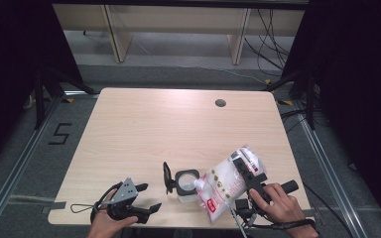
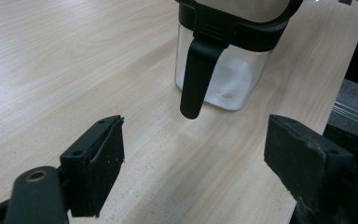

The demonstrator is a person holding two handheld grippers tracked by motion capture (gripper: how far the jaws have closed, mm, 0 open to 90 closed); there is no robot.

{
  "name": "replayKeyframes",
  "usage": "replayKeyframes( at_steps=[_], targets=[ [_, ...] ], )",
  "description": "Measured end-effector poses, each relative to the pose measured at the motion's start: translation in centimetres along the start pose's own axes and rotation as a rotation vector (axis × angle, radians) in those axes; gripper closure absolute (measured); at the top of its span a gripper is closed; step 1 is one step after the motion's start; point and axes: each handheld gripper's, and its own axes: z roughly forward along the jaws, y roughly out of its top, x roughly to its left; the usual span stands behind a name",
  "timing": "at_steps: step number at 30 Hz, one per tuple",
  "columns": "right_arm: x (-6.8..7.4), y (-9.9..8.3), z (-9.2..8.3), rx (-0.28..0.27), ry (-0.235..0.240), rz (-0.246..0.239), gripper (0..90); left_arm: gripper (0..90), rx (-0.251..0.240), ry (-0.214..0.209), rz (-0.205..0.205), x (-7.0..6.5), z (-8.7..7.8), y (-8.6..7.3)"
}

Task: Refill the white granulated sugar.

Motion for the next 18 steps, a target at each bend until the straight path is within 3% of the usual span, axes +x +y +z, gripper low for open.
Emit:
replayKeyframes(
  at_steps=[4, 6, 10, 11, 12, 14, 18],
  targets=[
    [0.04, 0.26, -0.18, 0.017, 0.005, 0.026, 40.9, 19.4, 0.001, 0.0, -0.008, -0.02, 0.01, -0.01],
    [0.3, 0.32, -0.26, 0.022, 0.011, 0.077, 40.9, 19.4, -0.003, 0.002, -0.012, -0.06, 0.05, -0.02],
    [-0.09, 0.47, -0.19, 0.0, 0.011, 0.035, 40.9, 19.4, 0.005, 0.005, -0.003, -0.01, -0.06, 0.01],
    [-0.12, 0.52, -0.08, -0.016, -0.005, 0.037, 40.9, 19.4, -0.002, 0.01, -0.011, -0.07, -0.04, -0.03],
    [0.04, 0.54, -0.12, -0.005, 0.01, 0.059, 40.9, 19.4, -0.006, 0.003, -0.009, -0.01, -0.02, -0.03],
    [-0.1, 0.56, -0.08, -0.02, 0.0, 0.034, 40.9, 19.4, 0.004, 0.009, -0.008, -0.07, -0.07, 0.0],
    [0.14, 0.24, -0.17, 0.013, 0.023, 0.083, 40.9, 19.4, -0.01, -0.001, -0.023, -0.14, 0.1, -0.05]
  ],
)
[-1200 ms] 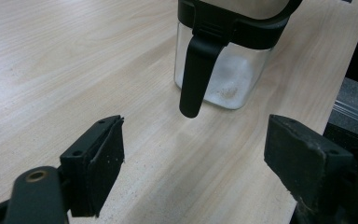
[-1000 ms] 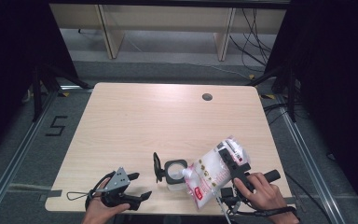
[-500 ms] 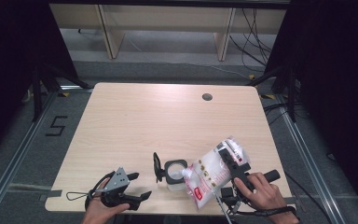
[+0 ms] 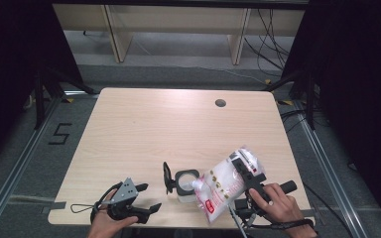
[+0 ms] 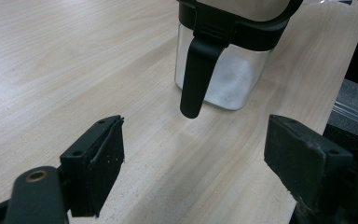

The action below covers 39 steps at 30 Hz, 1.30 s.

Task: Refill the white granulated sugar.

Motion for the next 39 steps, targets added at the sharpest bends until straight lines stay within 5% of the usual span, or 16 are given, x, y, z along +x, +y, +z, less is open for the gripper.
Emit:
replayKeyframes(
  at_steps=[1, 2, 4, 6, 7, 9, 10, 13, 22, 27, 29, 30, 33, 35, 36, 39],
  targets=[
    [-0.25, -0.11, 0.1, -0.019, -0.015, -0.032, 40.9, 19.4, 0.016, 0.007, 0.017, 0.1, -0.14, 0.03],
    [0.01, -0.21, -0.04, 0.007, 0.006, 0.013, 40.9, 19.4, 0.007, 0.002, 0.011, 0.14, -0.07, -0.01],
    [-0.2, -0.41, 0.04, -0.008, -0.014, -0.012, 40.9, 19.4, -0.003, 0.002, 0.0, 0.09, 0.01, -0.02],
    [0.02, -0.46, -0.09, 0.004, -0.006, 0.027, 40.9, 19.3, -0.004, 0.002, -0.004, 0.05, 0.03, -0.05],
    [-0.38, -0.4, -0.12, -0.01, -0.012, -0.017, 40.9, 19.4, 0.009, 0.003, 0.0, 0.12, 0.0, -0.07],
    [-0.46, -0.34, -0.26, 0.001, -0.005, -0.023, 40.9, 19.4, -0.001, 0.002, -0.011, 0.07, 0.15, -0.1],
    [-0.46, -0.32, -0.29, 0.0, -0.005, -0.024, 40.9, 19.3, 0.016, 0.004, 0.025, 0.29, 0.01, -0.04],
    [-0.23, -0.38, -0.4, 0.013, 0.009, 0.025, 40.9, 19.4, 0.013, 0.002, -0.002, 0.2, 0.03, -0.11],
    [-0.82, -0.38, -0.4, -0.009, -0.015, -0.014, 40.9, 19.4, 0.022, 0.016, 0.001, 0.32, 0.04, -0.15],
    [-0.49, -0.61, -0.37, 0.005, -0.017, 0.032, 40.9, 19.4, 0.003, 0.012, -0.004, 0.38, 0.07, -0.16],
    [-0.75, -0.6, -0.25, -0.015, -0.031, 0.001, 40.9, 19.3, 0.02, 0.017, 0.015, 0.59, -0.08, -0.12],
    [-0.44, -0.56, -0.42, 0.016, -0.002, 0.044, 40.9, 19.3, 0.02, 0.019, 0.016, 0.63, -0.09, -0.14],
    [-0.85, -0.4, -0.35, -0.007, -0.013, -0.016, 40.9, 19.3, 0.023, 0.025, -0.009, 0.56, -0.05, -0.24],
    [-0.82, -0.38, -0.32, -0.004, -0.013, -0.015, 40.9, 19.4, 0.016, 0.019, 0.015, 0.72, 0.0, -0.19],
    [-0.56, -0.4, -0.37, 0.011, 0.001, 0.018, 40.9, 19.3, 0.016, 0.021, -0.014, 0.55, 0.04, -0.26],
    [-0.67, -0.48, -0.17, -0.02, -0.02, -0.001, 40.9, 19.3, 0.018, 0.019, -0.01, 0.53, 0.05, -0.27]
  ],
)
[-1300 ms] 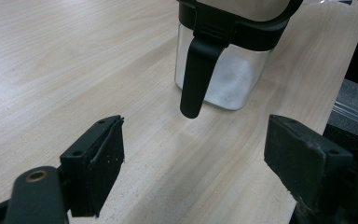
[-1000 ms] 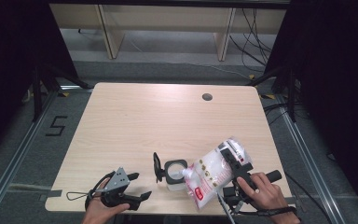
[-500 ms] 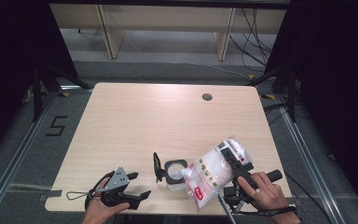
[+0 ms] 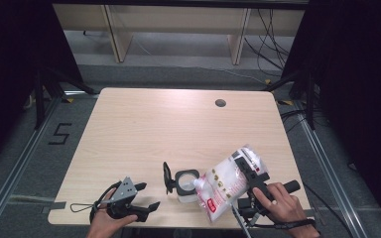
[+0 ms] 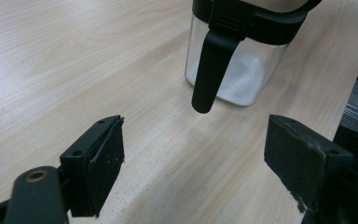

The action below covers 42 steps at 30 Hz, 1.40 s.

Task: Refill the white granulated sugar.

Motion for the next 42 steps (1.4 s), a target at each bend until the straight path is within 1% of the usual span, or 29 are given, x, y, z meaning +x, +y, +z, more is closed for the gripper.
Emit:
replayKeyframes(
  at_steps=[1, 2, 4, 5, 6, 7, 8, 9, 11, 13, 19, 20, 21, 22, 23, 24, 27, 28, 29, 30, 32, 33, 34, 35, 37, 39, 40, 41, 42],
  targets=[
    [-0.08, 0.05, -0.09, 0.017, 0.011, -0.004, 41.0, 19.3, 0.0, 0.002, 0.001, 0.0, -0.03, 0.0],
    [0.1, 0.03, -0.12, 0.026, 0.02, 0.02, 40.9, 19.4, 0.0, 0.002, 0.002, 0.02, -0.05, 0.01],
    [0.12, 0.0, -0.08, 0.018, 0.016, 0.027, 40.9, 19.3, 0.002, 0.008, 0.0, 0.01, -0.12, 0.02],
    [0.1, 0.02, -0.15, 0.03, 0.018, 0.03, 40.9, 19.4, 0.003, 0.005, 0.027, 0.19, -0.15, 0.08],
    [0.12, 0.01, -0.19, 0.033, 0.02, 0.037, 40.9, 19.3, 0.002, 0.006, 0.022, 0.16, -0.13, 0.07],
    [-0.07, 0.01, -0.2, 0.028, 0.013, 0.017, 40.9, 19.4, 0.003, 0.003, 0.023, 0.17, -0.11, 0.08],
    [-0.06, -0.03, -0.17, 0.018, 0.007, 0.024, 40.9, 19.3, -0.003, 0.002, -0.006, -0.01, -0.01, 0.01],
    [-0.09, -0.03, -0.21, 0.019, 0.007, 0.023, 40.9, 19.4, 0.003, 0.001, 0.003, -0.01, -0.01, 0.05],
    [0.22, -0.07, -0.41, 0.044, 0.018, 0.068, 40.9, 19.4, -0.006, 0.0, -0.008, -0.09, 0.09, 0.07],
    [-0.02, -0.12, -0.23, 0.018, 0.01, 0.037, 40.9, 19.4, -0.003, 0.002, -0.007, 0.01, 0.03, 0.03],
    [-0.19, -0.18, -0.12, -0.007, -0.011, 0.014, 41.0, 19.4, 0.003, 0.007, 0.025, 0.26, -0.07, 0.19],
    [-0.28, -0.15, -0.24, 0.01, 0.0, 0.005, 40.9, 19.4, 0.007, 0.013, -0.004, 0.1, -0.01, 0.14],
    [-0.04, -0.2, -0.26, 0.018, 0.011, 0.034, 40.9, 19.4, 0.01, 0.017, 0.004, 0.1, -0.02, 0.18],
    [-0.2, -0.21, -0.23, 0.011, 0.004, 0.013, 40.9, 19.4, -0.006, 0.008, -0.016, -0.07, 0.14, 0.18],
    [-0.16, -0.25, -0.24, 0.014, 0.005, 0.015, 40.9, 19.4, -0.002, 0.01, -0.009, 0.0, 0.18, 0.19],
    [0.16, -0.33, -0.28, 0.024, 0.015, 0.057, 41.0, 19.4, -0.005, 0.005, -0.013, -0.03, 0.23, 0.2],
    [-0.1, -0.36, -0.26, 0.02, 0.013, 0.025, 41.0, 19.3, 0.004, 0.001, 0.017, 0.07, 0.29, 0.29],
    [-0.19, -0.35, -0.24, 0.015, 0.011, 0.01, 41.0, 19.4, -0.001, 0.0, 0.011, 0.02, 0.31, 0.26],
    [0.05, -0.38, -0.26, 0.021, 0.02, 0.038, 41.0, 19.4, 0.0, 0.006, 0.001, -0.04, 0.28, 0.2],
    [-0.11, -0.35, -0.25, 0.015, 0.006, 0.013, 41.0, 19.4, 0.002, 0.0, 0.009, -0.01, 0.19, 0.23],
    [0.12, -0.34, -0.22, 0.02, 0.012, 0.039, 40.9, 19.4, 0.005, 0.002, 0.027, 0.12, 0.07, 0.32],
    [0.22, -0.3, -0.27, 0.028, 0.013, 0.053, 41.0, 19.4, -0.001, 0.004, 0.018, 0.09, 0.1, 0.33],
    [0.07, -0.28, -0.26, 0.021, 0.009, 0.037, 41.0, 19.4, 0.001, 0.004, 0.021, 0.09, 0.1, 0.33],
    [0.21, -0.31, -0.36, 0.028, 0.011, 0.059, 41.0, 19.4, 0.002, 0.001, 0.026, 0.09, 0.14, 0.3],
    [0.13, -0.31, -0.25, 0.018, 0.013, 0.052, 41.0, 19.4, 0.002, -0.001, 0.03, 0.04, 0.15, 0.26],
    [0.09, -0.3, -0.29, 0.025, 0.015, 0.045, 41.0, 19.4, 0.005, 0.009, -0.003, -0.24, 0.08, 0.17],
    [-0.04, -0.29, -0.25, 0.018, 0.011, 0.031, 41.0, 19.4, -0.012, 0.002, 0.009, -0.11, 0.09, 0.11],
    [0.14, -0.26, -0.41, 0.039, 0.015, 0.057, 41.0, 19.4, 0.002, 0.005, 0.027, 0.03, -0.13, 0.13],
    [-0.3, -0.19, -0.27, 0.014, 0.002, 0.001, 41.0, 19.4, 0.002, 0.006, 0.027, 0.06, -0.19, 0.13]
  ],
)
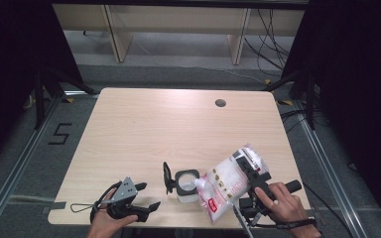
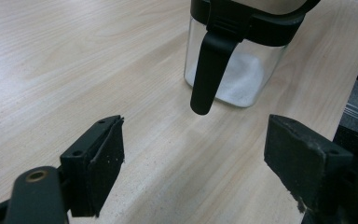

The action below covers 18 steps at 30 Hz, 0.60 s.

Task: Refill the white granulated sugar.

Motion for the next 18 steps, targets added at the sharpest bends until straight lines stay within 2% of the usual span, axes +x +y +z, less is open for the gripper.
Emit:
replayKeyframes(
  at_steps=[1, 2, 3, 5, 6, 7, 10, 11, 12, 13, 15, 17, 18],
  targets=[
    [0.04, 0.03, 0.02, -0.004, -0.003, 0.006, 41.0, 19.4, -0.007, -0.001, -0.012, -0.04, -0.04, -0.06],
    [0.32, 0.08, -0.09, 0.013, 0.012, 0.049, 41.0, 19.4, -0.007, 0.004, -0.029, -0.16, -0.07, -0.11],
    [0.11, 0.15, -0.05, 0.005, 0.009, 0.026, 41.0, 19.4, -0.003, 0.002, -0.02, -0.13, -0.15, -0.12],
    [-0.09, 0.23, 0.05, -0.014, -0.003, 0.0, 41.0, 19.4, -0.024, -0.002, -0.033, -0.24, -0.04, -0.17],
    [0.31, 0.26, -0.06, 0.0, 0.006, 0.049, 41.0, 19.3, -0.015, 0.001, -0.031, -0.23, -0.12, -0.11],
    [0.09, 0.28, -0.06, -0.014, -0.004, 0.017, 41.0, 19.4, -0.02, 0.0, -0.032, -0.19, -0.06, -0.08],
    [0.02, 0.28, 0.01, -0.03, -0.01, 0.012, 41.1, 19.4, -0.006, 0.003, -0.024, -0.15, -0.08, -0.11],
    [0.02, 0.28, 0.02, -0.022, -0.007, 0.011, 41.1, 19.4, -0.001, -0.001, 0.009, 0.03, -0.13, -0.07],
    [0.21, 0.17, 0.01, -0.008, 0.008, 0.025, 41.1, 19.4, -0.002, -0.001, 0.006, 0.02, -0.14, -0.07],
    [0.23, 0.15, -0.01, -0.005, 0.005, 0.026, 41.1, 19.4, -0.007, 0.002, -0.029, -0.14, -0.09, -0.12],
    [0.37, 0.06, 0.02, -0.003, 0.008, 0.047, 41.2, 19.4, -0.004, 0.005, -0.026, -0.13, -0.14, -0.12],
    [0.05, 0.05, 0.06, -0.014, -0.008, 0.009, 41.2, 19.4, -0.004, 0.002, -0.018, -0.11, -0.18, -0.13],
    [0.03, 0.03, 0.05, -0.013, -0.008, 0.011, 41.3, 19.4, -0.013, 0.002, -0.031, -0.15, -0.12, -0.13]
  ],
)
